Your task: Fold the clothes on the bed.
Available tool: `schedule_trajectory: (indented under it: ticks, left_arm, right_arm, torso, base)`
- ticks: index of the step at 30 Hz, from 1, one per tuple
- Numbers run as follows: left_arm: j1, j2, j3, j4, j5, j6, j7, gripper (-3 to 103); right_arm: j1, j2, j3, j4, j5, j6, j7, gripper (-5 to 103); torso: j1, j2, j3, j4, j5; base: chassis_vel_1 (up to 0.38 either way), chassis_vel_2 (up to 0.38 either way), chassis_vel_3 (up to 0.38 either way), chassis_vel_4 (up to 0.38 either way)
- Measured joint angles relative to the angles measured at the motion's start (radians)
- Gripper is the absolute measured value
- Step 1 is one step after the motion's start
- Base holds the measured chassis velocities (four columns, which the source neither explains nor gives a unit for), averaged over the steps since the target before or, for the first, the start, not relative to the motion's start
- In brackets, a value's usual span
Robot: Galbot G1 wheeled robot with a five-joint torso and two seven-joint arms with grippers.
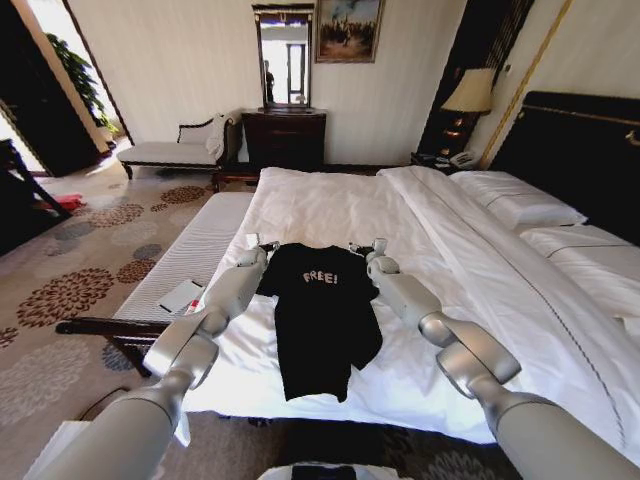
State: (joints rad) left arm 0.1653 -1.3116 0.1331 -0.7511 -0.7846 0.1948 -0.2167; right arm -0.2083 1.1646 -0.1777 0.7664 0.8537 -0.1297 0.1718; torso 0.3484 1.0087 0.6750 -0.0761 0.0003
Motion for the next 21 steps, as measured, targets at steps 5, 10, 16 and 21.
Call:
schedule_trajectory:
  ticks: [5, 10, 16, 21]
  left_arm:
    - [0.114, 0.16, 0.031, -0.255, -0.02, 0.001, -0.021, 100]
    - [0.245, 0.264, 0.003, -0.451, -0.007, 0.001, -0.025, 100]
    - [0.364, 0.343, -0.052, -0.601, -0.012, 0.004, -0.032, 100]
    - [0.455, 0.4, -0.113, -0.702, -0.019, 0.001, -0.032, 100]
  right_arm:
    - [-0.126, -0.143, 0.099, 0.197, 0.094, -0.061, 0.033, 100]
    - [-0.266, -0.22, 0.223, 0.345, 0.201, -0.149, 0.082, 100]
    - [-0.358, -0.261, 0.333, 0.451, 0.332, -0.248, 0.121, 100]
    - [-0.423, -0.279, 0.421, 0.539, 0.466, -0.327, 0.158, 100]
  torso:
    - [0.0, 0.0, 0.0, 0.0015, -0.0005]
    - [0.0, 0.0, 0.0, 0.0002, -0.0001]
    - [0.0, 0.0, 0.0, 0.001, -0.0002]
    - [0.0, 0.0, 0.0, 0.0012, -0.0005]
  base:
    - [0.0, 0.0, 0.0, 0.0]
    - [0.0, 0.0, 0.0, 0.0]
    - [0.0, 0.0, 0.0, 0.0]
    - [0.0, 0.0, 0.0, 0.0]
